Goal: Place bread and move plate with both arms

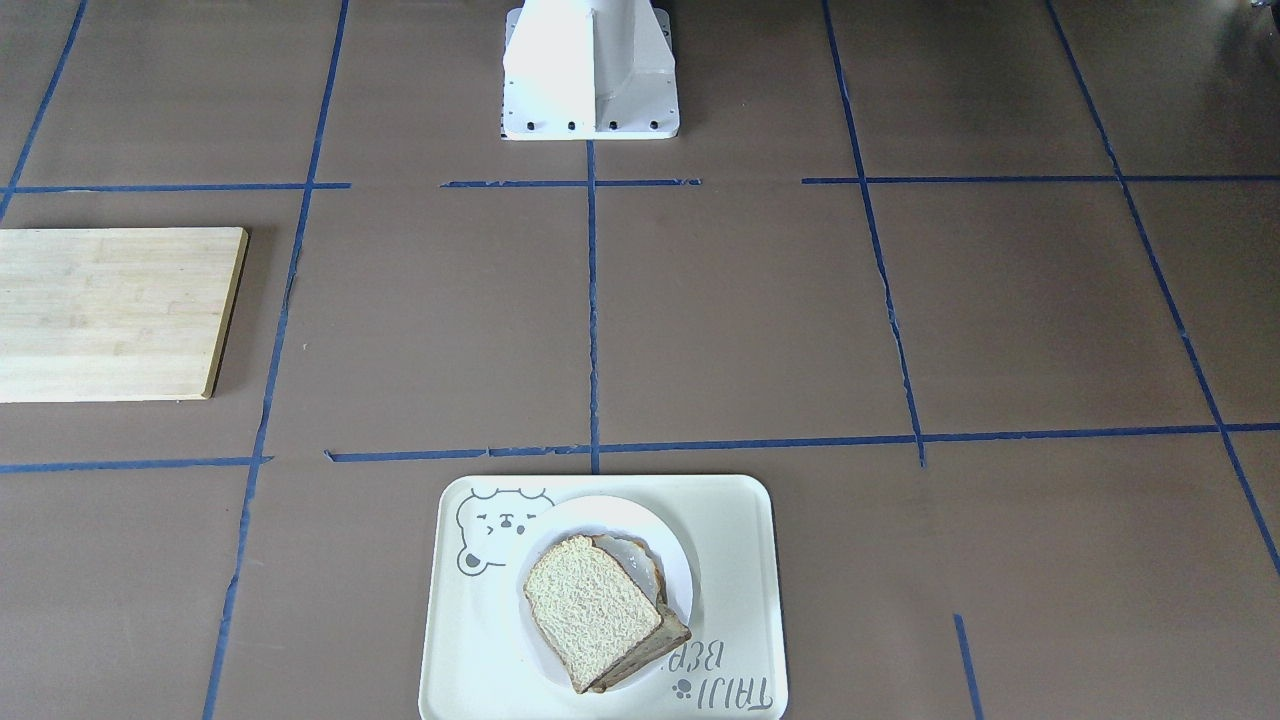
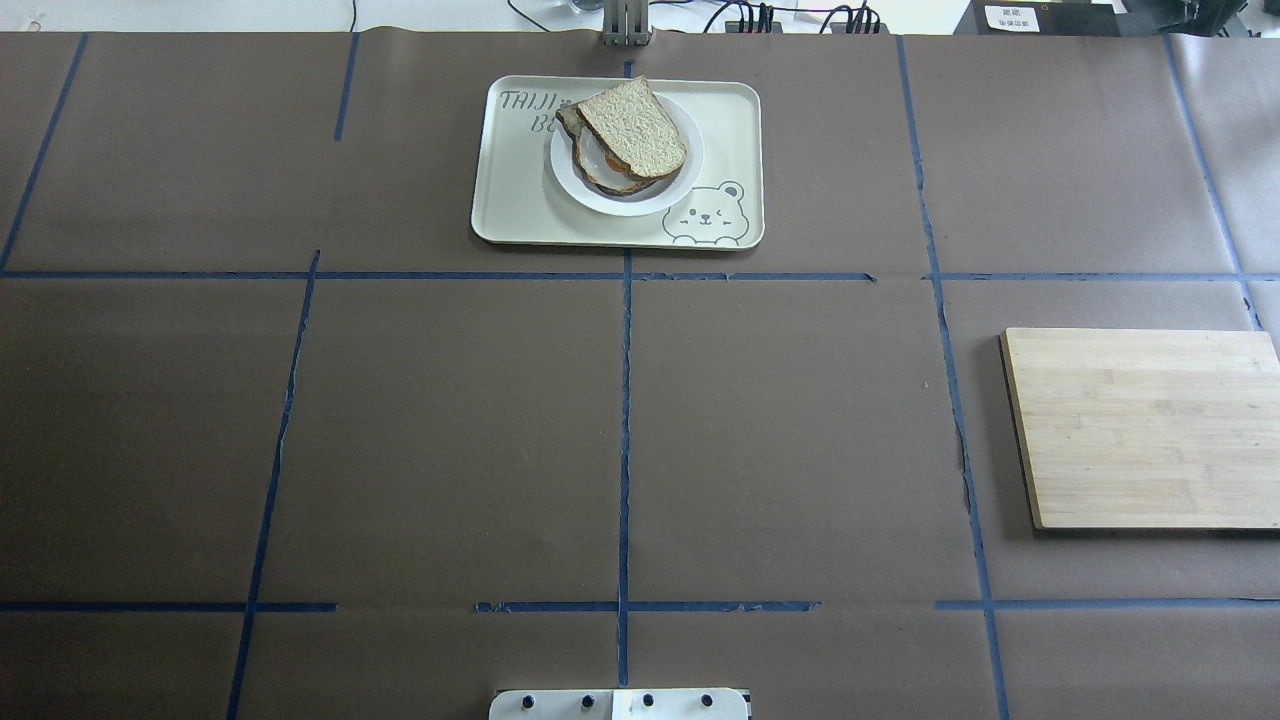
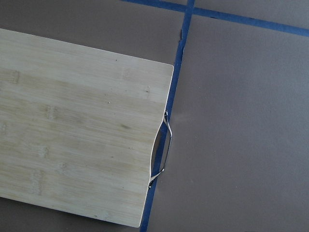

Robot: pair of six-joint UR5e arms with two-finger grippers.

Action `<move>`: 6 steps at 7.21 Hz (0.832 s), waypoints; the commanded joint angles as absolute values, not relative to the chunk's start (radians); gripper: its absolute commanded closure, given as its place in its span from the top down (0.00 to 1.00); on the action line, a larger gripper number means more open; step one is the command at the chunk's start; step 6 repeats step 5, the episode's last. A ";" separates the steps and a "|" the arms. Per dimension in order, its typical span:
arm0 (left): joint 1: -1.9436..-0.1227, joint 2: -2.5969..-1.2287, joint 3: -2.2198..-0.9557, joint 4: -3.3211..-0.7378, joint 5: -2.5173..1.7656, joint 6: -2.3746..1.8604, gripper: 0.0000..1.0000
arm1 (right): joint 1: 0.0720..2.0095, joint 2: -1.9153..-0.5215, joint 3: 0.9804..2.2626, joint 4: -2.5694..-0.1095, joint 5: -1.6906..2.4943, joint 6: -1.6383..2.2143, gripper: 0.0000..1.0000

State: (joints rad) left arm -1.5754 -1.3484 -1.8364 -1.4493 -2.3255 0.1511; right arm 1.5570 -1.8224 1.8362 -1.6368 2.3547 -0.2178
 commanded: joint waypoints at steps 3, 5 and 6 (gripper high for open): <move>-1.575 -1.348 -1.836 -1.448 -2.326 0.150 1.00 | 1.557 -1.822 1.838 -1.637 2.356 -0.218 0.95; -1.575 -1.348 -1.836 -1.448 -2.326 0.150 1.00 | 1.557 -1.822 1.838 -1.635 2.356 -0.218 0.95; -1.575 -1.348 -1.836 -1.448 -2.326 0.150 1.00 | 1.557 -1.822 1.838 -1.635 2.356 -0.218 0.95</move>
